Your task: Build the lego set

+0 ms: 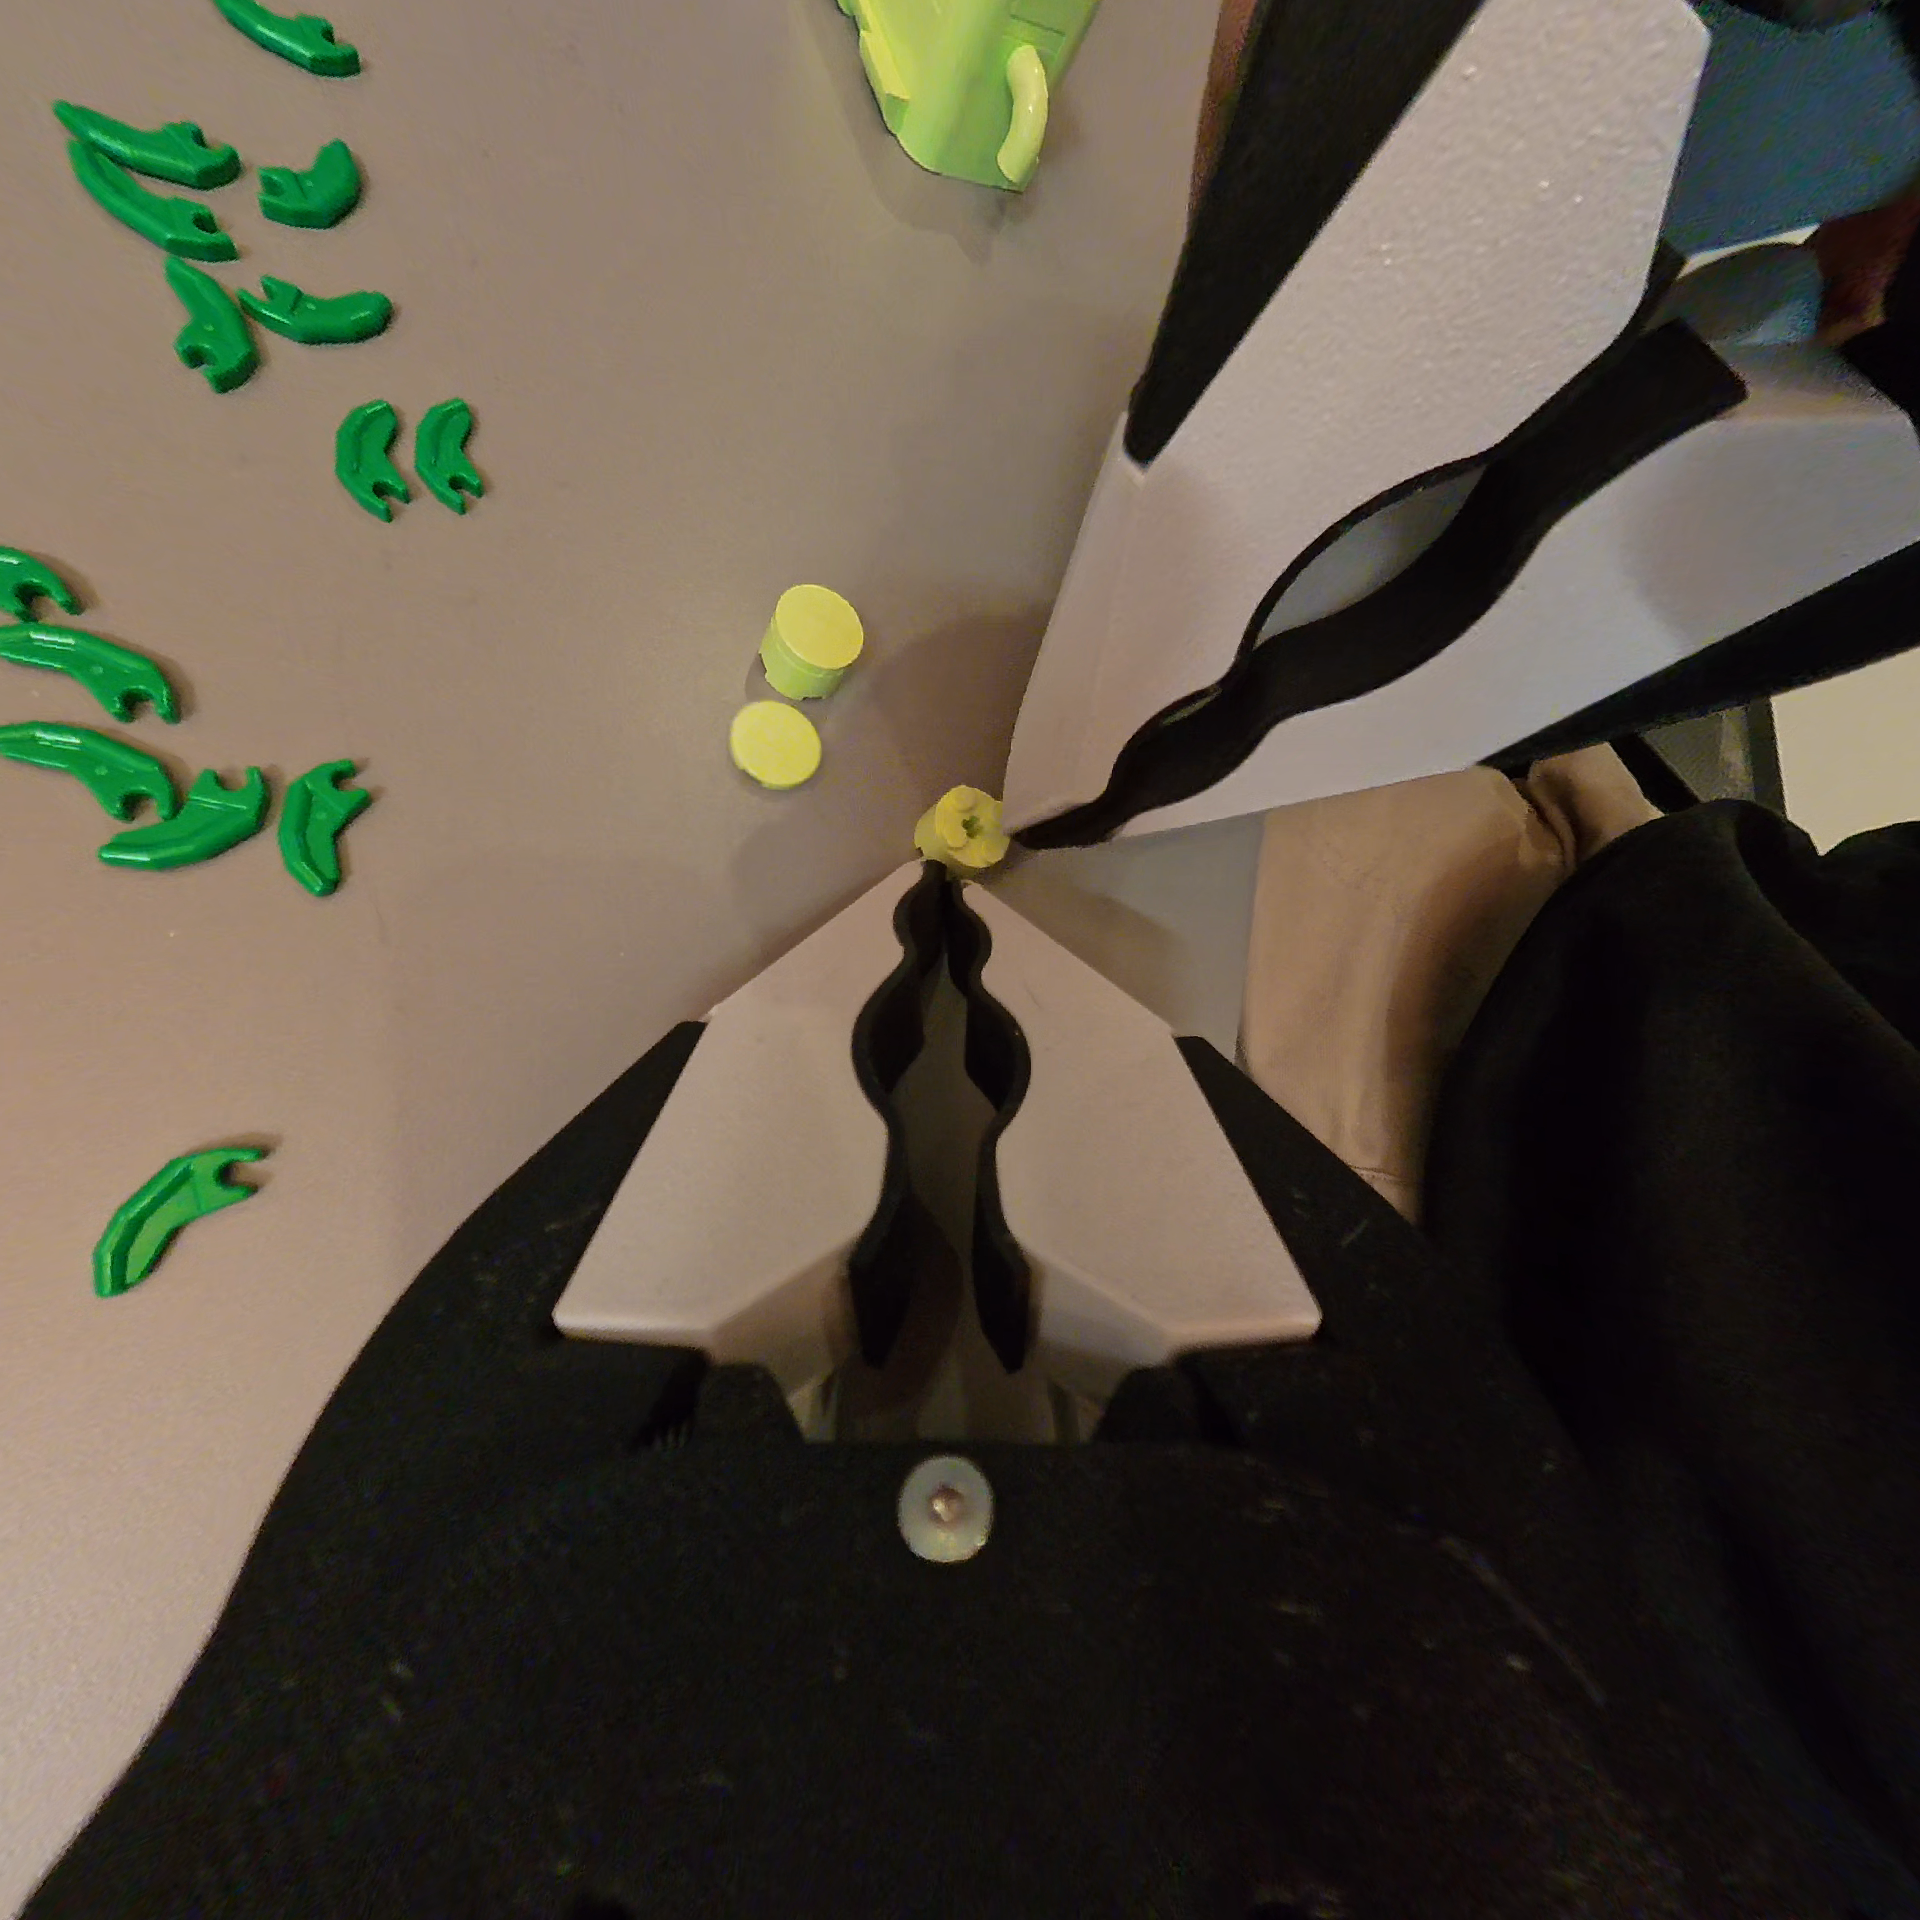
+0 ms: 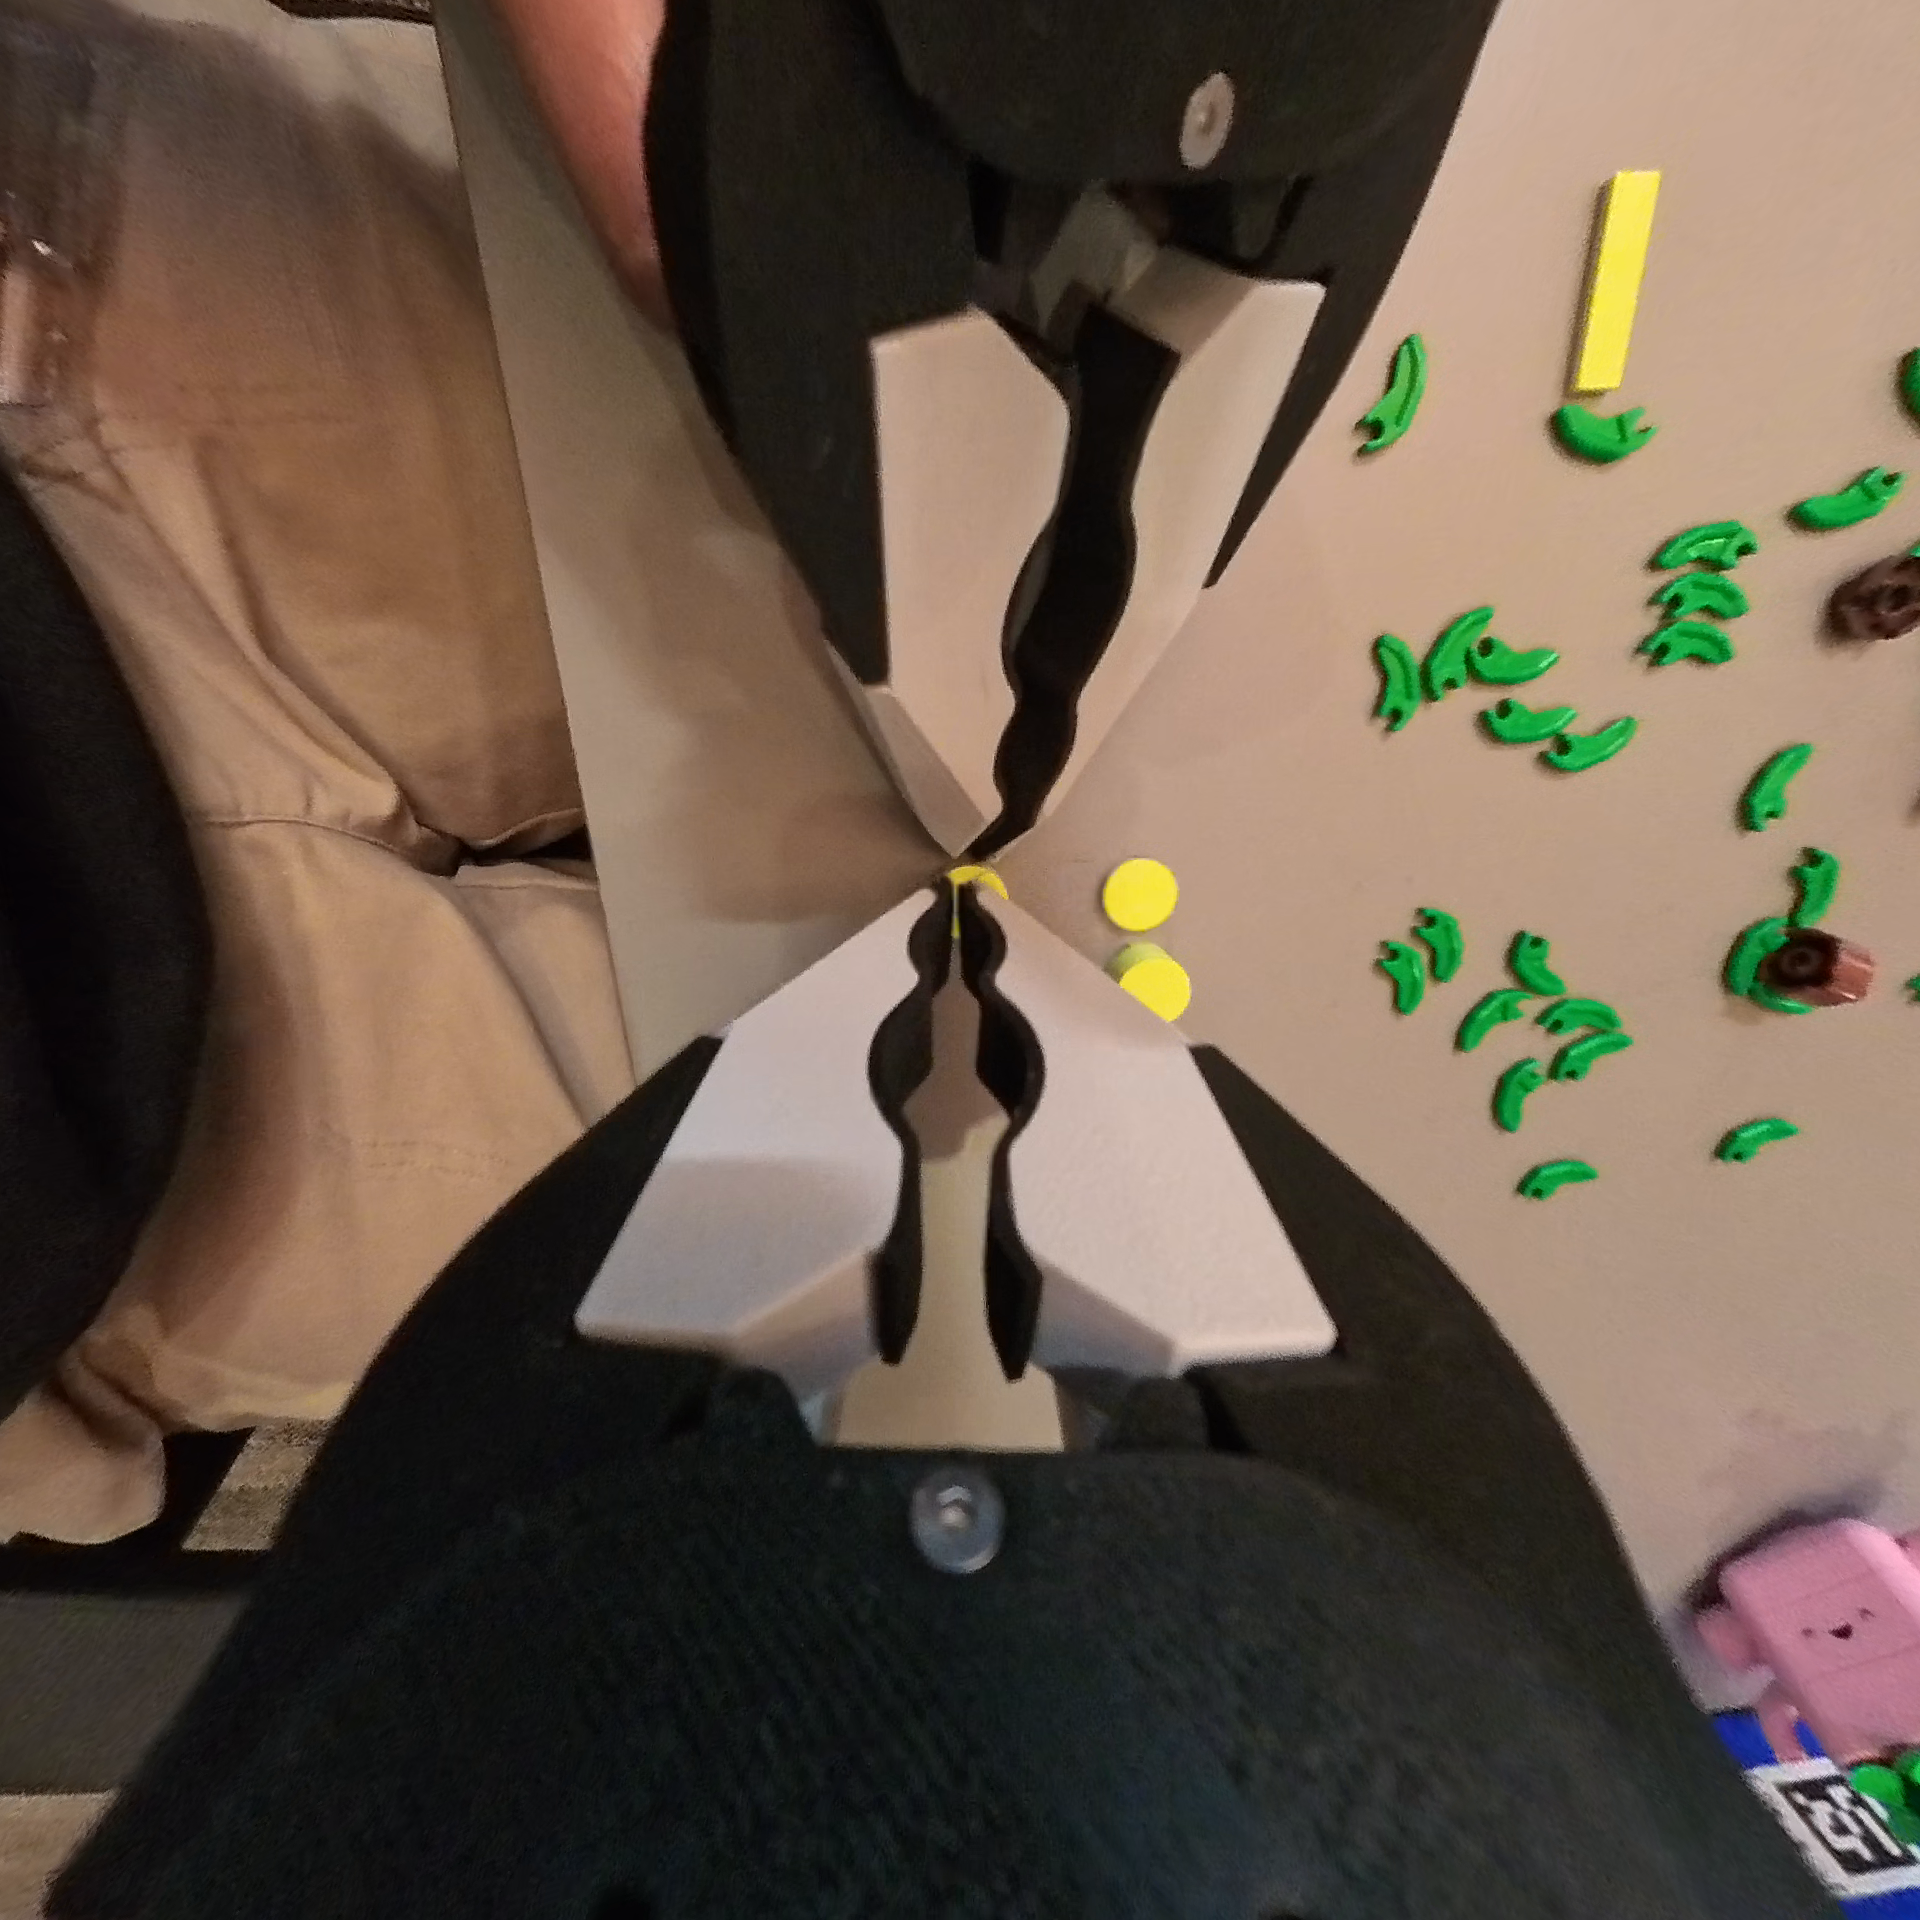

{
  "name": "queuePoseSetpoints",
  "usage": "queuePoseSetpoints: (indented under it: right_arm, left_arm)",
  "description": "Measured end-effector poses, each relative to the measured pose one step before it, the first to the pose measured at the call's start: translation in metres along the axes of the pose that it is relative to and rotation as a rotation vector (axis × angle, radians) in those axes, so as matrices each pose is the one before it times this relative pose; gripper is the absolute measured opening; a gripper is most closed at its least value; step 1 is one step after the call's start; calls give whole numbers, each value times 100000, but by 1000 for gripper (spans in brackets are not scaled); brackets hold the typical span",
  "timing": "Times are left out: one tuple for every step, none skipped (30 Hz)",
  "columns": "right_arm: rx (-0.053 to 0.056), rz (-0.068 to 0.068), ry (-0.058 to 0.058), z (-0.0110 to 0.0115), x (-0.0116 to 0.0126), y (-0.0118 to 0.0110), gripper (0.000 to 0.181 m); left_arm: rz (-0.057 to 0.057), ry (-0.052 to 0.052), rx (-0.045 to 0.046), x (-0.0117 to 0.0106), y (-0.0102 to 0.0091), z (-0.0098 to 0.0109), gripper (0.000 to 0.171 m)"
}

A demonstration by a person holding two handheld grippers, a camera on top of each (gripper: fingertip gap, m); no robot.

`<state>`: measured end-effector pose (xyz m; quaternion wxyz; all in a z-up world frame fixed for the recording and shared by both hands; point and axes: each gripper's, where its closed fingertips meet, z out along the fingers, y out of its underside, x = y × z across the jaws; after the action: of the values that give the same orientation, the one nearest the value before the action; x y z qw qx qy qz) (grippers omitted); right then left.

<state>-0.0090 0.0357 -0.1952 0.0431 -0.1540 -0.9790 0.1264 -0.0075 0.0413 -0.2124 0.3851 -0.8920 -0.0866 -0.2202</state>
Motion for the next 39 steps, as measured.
queuePoseSetpoints:
  right_arm:
    - [-404, 312, 392, -33, 49, 39, 0]
    - [-139, 766, 703, -32, 184, 53, 1]
    - [266, 1054, 811, -38, 283, 70, 3]
    - [491, 1668, 1332, -29, 465, 99, 5]
    - [401, 2462, 1601, 23, 615, 142, 7]
    - [218, 2788, 1102, 66, 605, 153, 9]
    - [118, 2554, 1107, 115, 629, 127, 11]
    - [26, 1527, 614, 148, 548, 94, 11]
    - [-73, 210, -100, 163, 396, 63, 12]
    - [-440, -699, -203, 173, 350, 68, 12]
    - [-577, -1259, -914, 187, 200, 49, 13]
    - [-285, -1903, -2897, 185, -161, -41, 16]
    - [-68, -2758, -4232, 187, -463, -86, 19]
    - [-325, -3427, -2791, 196, -301, -54, 20]
    - [-1186, -2958, 686, 176, 252, 75, 21]
    - [-1472, -1998, 359, 137, 266, 109, 21]
    - [-666, -446, -497, 87, 191, -12, 22]
    - [218, 717, -624, 47, 205, -139, 22]
    - [595, 752, -1308, 25, 52, -178, 22]
    - [360, 294, -1083, 42, 4, -124, 22]
    - [-333, -497, -713, 78, -31, 7, 22]
    - [-861, -1452, -498, 119, -95, 107, 22]
    - [-1080, -2041, -43, 127, -81, 177, 21]
    - [-1112, -1793, 105, 123, -66, 181, 18]
    - [-530, -1114, -274, 59, -70, 59, 15]
    - [75, -512, -274, -17, -22, -52, 13]
    - [-567, -219, -229, 12, -10, 26, 13]
    - [-218, -308, -141, 6, -1, -27, 13]
    - [502, -299, 324, -33, 32, -139, 13]
    - [877, -91, 366, -97, 6, -196, 13]
    - [994, 178, 274, -191, -31, -213, 13]
    - [911, 331, 96, -274, -128, -218, 13]
    - [747, 301, 66, -357, -218, -194, 13]
    - [617, 169, -167, -395, -334, -185, 13]
    - [442, 139, -518, -395, -454, -164, 14]
    - [101, 139, -673, -323, -523, -115, 13]
    - [-156, -295, -623, -212, -555, -83, 13]
    - [-340, -924, -265, -78, -516, -52, 13]
    - [-639, -1081, -258, 39, -468, -30, 14]
  left_arm:
    - [-83, 84, 29, 0, -4, -12, 0]
    - [-119, 27, 36, -10, 2, -5, 0]
    - [-241, -158, 131, -40, -18, -18, 0]
    - [-588, -827, 499, -154, -58, -38, 0]
    - [-1016, -1229, 843, -243, -106, -95, 0]
    - [-1202, -1196, 886, -295, -109, -98, 0]
    - [-1138, -1854, 1083, -393, -160, -128, 0]
    - [-933, -2727, 1228, -517, -190, -163, 0]
    - [-696, -2995, 1210, -549, -168, -182, 0]
    - [-581, -2779, 1467, -521, -210, -213, 0]
    - [-532, -2401, 1640, -458, -226, -227, 0]
    - [-590, -1635, 1697, -385, -217, -231, 0]
    - [-691, -550, 1601, -227, -205, -204, 0]
    - [-836, 474, 1341, -99, -163, -168, 0]
    - [-1061, 1004, 1002, -15, -105, -117, 0]
    - [-1055, 941, 617, -3, -71, -62, 0]
    - [-716, 521, 240, -11, -27, -24, 0]
    - [-191, 256, 12, 6, -2, -15, 0]
    - [138, 11, -170, 12, 18, 29, 0]
    - [230, -59, -301, 38, 14, 45, 0]
    - [230, 102, -419, 36, 51, 44, 0]
    - [184, 360, -430, 61, 60, 39, 0]
    - [204, 769, -392, 112, 44, 35, 0]
    - [131, 781, -267, 93, 35, 30, 0]
    - [-219, 64, -33, -13, 11, -4, 0]
    - [-221, 86, 39, -14, -11, -6, 0]
    - [-105, 146, 30, 4, -1, -3, 0]
    - [-141, 159, -6, 4, 11, 0, 0]
    - [-175, 106, -23, -4, -4, -1, 0]
    - [-126, 43, -20, -12, 7, 7, 0]
    - [-80, 35, -13, -4, 10, -5, 0]
    - [-31, -39, 22, -12, -8, 0, 0]
    - [36, -35, 30, 4, -1, -10, 0]
    - [18, -1, -60, -5, 9, 10, 0]
    - [-22, 52, -113, 6, 17, 6, 0]
    - [-55, 111, -181, 6, 17, 21, 0]
    - [-41, 93, -228, 2, 23, 18, 0]
    - [-10, 46, -209, 2, 25, 21, 0]
    - [25, 8, -225, 5, 26, 29, 0]
